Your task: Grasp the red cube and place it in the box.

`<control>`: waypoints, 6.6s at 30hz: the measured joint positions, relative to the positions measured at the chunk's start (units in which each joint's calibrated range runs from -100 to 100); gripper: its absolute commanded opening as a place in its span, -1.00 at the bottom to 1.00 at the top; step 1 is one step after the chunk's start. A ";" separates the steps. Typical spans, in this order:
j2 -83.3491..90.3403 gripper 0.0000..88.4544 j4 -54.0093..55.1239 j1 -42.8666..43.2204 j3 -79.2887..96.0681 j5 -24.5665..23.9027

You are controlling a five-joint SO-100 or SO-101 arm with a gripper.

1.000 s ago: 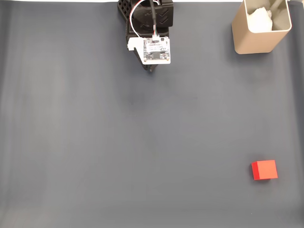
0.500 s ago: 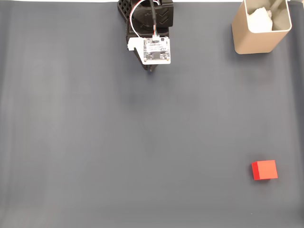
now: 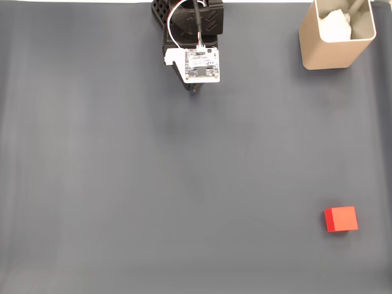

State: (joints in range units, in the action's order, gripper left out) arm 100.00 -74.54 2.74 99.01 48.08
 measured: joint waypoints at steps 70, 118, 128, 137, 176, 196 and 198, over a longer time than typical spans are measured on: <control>-59.75 -1.00 16.31 11.94 -72.69 -0.20; -108.03 -0.89 8.67 24.18 -122.88 -1.47; -122.36 -0.70 2.86 22.92 -139.33 -3.03; -132.09 -0.53 0.80 21.07 -149.55 -5.37; -150.67 -0.24 9.23 20.92 -168.63 -4.64; -157.53 -0.23 16.71 20.92 -168.63 -3.42; -157.53 -0.23 16.87 20.92 -168.63 -3.42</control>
State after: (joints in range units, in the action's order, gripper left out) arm -57.53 -57.68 23.66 -69.62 44.66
